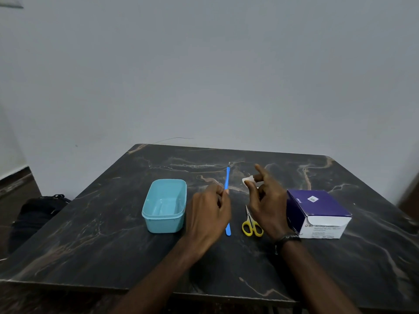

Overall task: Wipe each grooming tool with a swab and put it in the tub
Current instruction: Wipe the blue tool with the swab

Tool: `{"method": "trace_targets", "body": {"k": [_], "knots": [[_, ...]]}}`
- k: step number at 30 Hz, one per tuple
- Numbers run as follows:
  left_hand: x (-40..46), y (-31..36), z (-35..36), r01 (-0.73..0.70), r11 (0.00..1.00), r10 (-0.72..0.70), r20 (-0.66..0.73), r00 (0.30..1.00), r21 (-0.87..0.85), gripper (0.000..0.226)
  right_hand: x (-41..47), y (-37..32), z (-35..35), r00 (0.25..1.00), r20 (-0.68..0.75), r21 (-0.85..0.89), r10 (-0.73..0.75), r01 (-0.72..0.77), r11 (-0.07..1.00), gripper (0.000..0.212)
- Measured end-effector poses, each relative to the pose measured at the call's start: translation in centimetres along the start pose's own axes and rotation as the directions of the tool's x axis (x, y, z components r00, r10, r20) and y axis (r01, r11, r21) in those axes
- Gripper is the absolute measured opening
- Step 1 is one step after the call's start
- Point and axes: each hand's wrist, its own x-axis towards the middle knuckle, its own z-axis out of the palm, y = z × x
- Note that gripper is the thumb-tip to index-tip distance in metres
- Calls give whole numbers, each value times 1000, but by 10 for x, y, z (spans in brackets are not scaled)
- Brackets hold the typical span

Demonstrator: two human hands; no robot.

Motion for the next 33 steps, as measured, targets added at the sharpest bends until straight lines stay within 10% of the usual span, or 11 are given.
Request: {"method": "trace_targets", "body": {"k": [6, 14, 21, 33], "knots": [[-2, -9, 13, -36, 962, 48, 40, 998, -269, 20, 1, -11, 0, 914, 79, 292, 398, -403, 868, 4], [-12, -18, 20, 6, 931, 41, 122, 992, -364, 13, 6, -14, -2, 746, 399, 524, 533, -662, 536, 9], [-14, -17, 19, -9, 932, 65, 142, 988, -362, 13, 11, -19, -10, 674, 466, 627, 574, -709, 323, 9], [-13, -19, 19, 36, 927, 24, 155, 988, -372, 12, 12, -20, -12, 705, 541, 655, 459, -696, 296, 45]]}}
